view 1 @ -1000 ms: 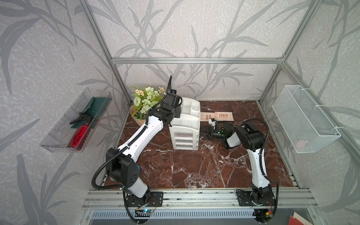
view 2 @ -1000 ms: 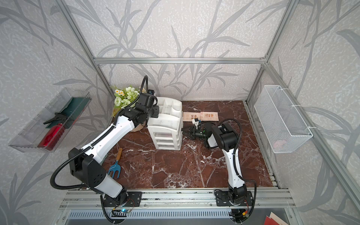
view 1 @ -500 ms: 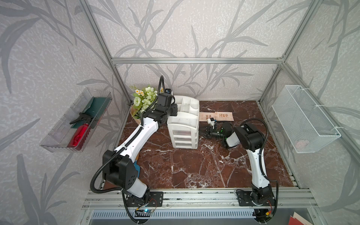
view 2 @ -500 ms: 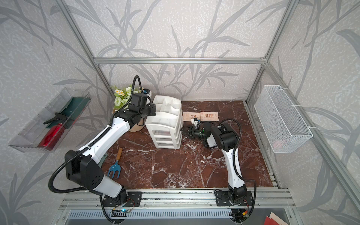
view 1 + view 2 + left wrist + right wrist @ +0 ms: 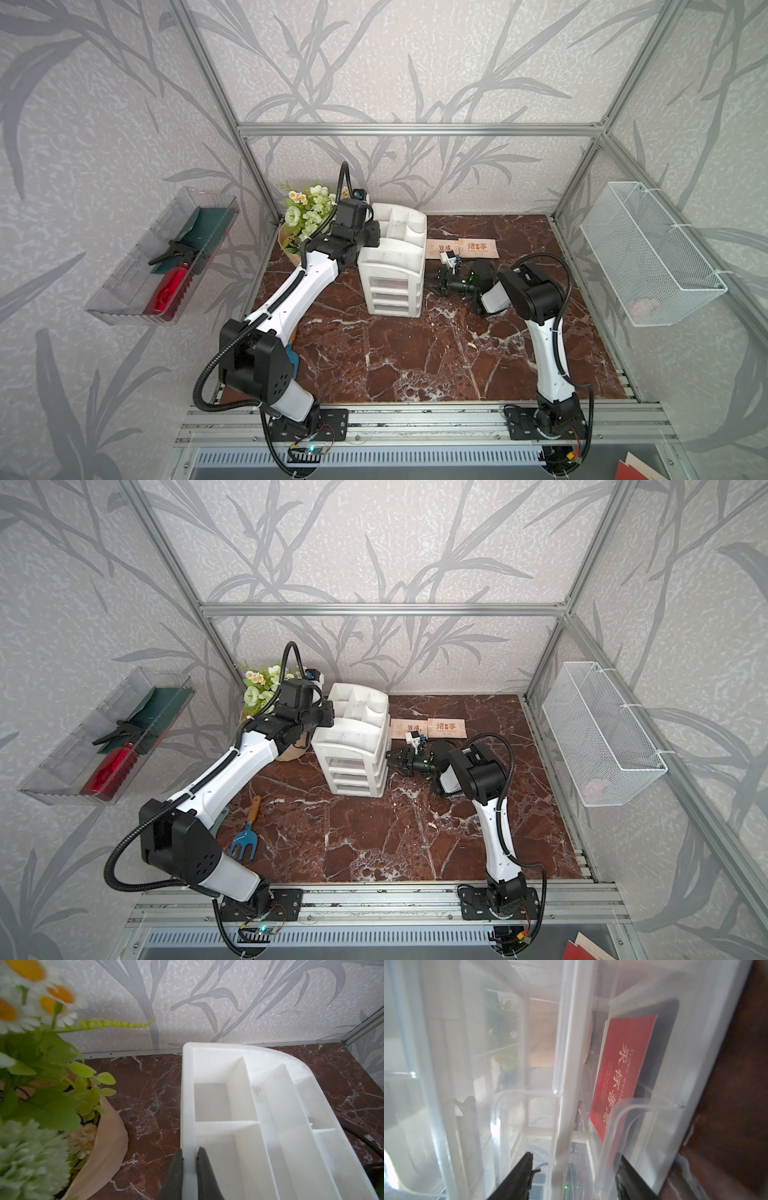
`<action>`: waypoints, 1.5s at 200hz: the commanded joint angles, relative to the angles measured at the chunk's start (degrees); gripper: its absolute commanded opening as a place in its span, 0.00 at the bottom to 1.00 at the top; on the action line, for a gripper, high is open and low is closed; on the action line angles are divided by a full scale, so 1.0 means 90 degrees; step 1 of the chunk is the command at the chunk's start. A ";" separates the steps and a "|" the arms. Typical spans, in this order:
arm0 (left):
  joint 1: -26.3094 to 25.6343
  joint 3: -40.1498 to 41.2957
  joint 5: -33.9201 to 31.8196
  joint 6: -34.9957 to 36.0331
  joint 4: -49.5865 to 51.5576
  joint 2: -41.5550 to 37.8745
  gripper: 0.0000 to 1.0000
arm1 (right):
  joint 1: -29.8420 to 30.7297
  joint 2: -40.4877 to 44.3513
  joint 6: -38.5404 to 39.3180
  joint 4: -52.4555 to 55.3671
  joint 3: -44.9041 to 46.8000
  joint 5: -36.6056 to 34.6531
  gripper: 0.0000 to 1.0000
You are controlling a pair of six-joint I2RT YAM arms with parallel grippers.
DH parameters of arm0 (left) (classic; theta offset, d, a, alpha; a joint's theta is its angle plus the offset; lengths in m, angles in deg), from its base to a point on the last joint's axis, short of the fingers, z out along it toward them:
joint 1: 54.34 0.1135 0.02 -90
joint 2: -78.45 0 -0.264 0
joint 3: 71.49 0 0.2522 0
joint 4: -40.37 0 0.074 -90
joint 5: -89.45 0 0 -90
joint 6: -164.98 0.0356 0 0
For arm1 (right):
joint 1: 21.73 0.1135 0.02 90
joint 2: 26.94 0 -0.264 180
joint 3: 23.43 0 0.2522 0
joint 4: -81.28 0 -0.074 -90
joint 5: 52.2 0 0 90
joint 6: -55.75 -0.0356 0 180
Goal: Take the postcards out of the drawer
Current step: Open the drawer in the storage box.
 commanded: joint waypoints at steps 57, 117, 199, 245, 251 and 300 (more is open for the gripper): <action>0.0150 0.1084 -0.0206 0.0202 0.2339 0.1040 0.00 | 0.0031 0.0579 -0.0038 -0.0192 0.0006 0.0038 0.56; 0.0144 0.1094 -0.0248 0.0212 0.2338 0.1052 0.00 | 0.0003 0.0796 -0.0018 -0.0192 0.0163 0.0044 0.55; 0.0142 0.1087 -0.0262 0.0207 0.2339 0.1068 0.00 | -0.0093 0.0982 0.0035 -0.0192 0.0305 0.0074 0.55; 0.0141 0.1085 -0.0291 0.0221 0.2358 0.1066 0.00 | -0.0167 0.1026 0.0053 -0.0192 0.0355 0.0078 0.55; 0.0141 0.1087 -0.0286 0.0221 0.2366 0.1070 0.00 | -0.0181 0.1041 0.0047 -0.0192 0.0364 0.0090 0.55; 0.0142 0.1084 -0.0301 0.0234 0.2372 0.1088 0.00 | -0.0347 0.1221 0.0120 -0.0192 0.0542 0.0160 0.55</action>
